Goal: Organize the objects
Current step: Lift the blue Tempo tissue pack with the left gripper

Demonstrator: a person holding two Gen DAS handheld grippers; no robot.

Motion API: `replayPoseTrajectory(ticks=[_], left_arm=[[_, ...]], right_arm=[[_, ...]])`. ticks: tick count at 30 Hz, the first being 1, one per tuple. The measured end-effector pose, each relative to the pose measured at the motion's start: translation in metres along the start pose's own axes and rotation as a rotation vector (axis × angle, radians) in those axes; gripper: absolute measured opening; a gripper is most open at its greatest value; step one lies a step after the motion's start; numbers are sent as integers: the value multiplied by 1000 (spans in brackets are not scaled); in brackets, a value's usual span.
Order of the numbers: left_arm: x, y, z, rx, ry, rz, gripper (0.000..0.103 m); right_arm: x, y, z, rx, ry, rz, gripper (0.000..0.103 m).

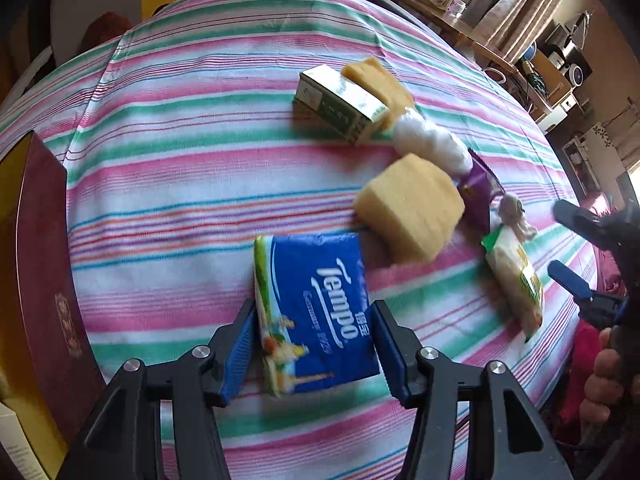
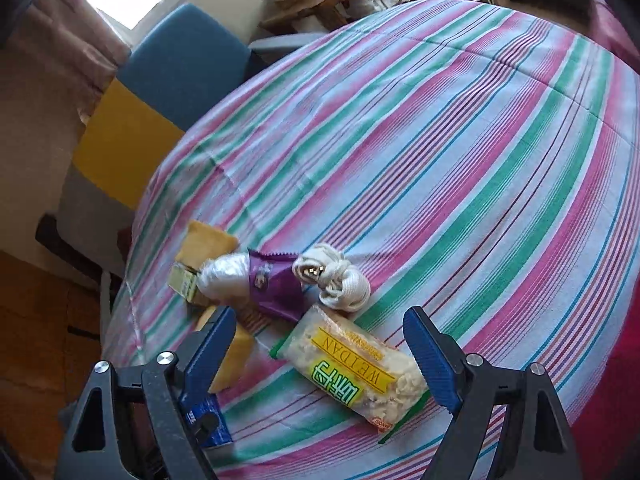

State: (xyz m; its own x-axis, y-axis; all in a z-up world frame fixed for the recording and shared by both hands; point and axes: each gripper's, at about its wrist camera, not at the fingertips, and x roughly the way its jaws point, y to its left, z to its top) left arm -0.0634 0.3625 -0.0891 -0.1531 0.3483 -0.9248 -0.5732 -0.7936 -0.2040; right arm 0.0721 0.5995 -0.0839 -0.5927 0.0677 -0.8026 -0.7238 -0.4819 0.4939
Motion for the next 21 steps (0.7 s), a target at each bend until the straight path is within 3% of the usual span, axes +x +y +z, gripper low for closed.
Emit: replayPoseTrajectory(ticks=[14,21], left_arm=[[-1,1,-11,10,-31,-19,55],[-4,6,-16,11,-32,-26,54]], right_arm=[[38,26,-13,-204,134,-194,84],[50,40,-22,-326,163,-275,59]])
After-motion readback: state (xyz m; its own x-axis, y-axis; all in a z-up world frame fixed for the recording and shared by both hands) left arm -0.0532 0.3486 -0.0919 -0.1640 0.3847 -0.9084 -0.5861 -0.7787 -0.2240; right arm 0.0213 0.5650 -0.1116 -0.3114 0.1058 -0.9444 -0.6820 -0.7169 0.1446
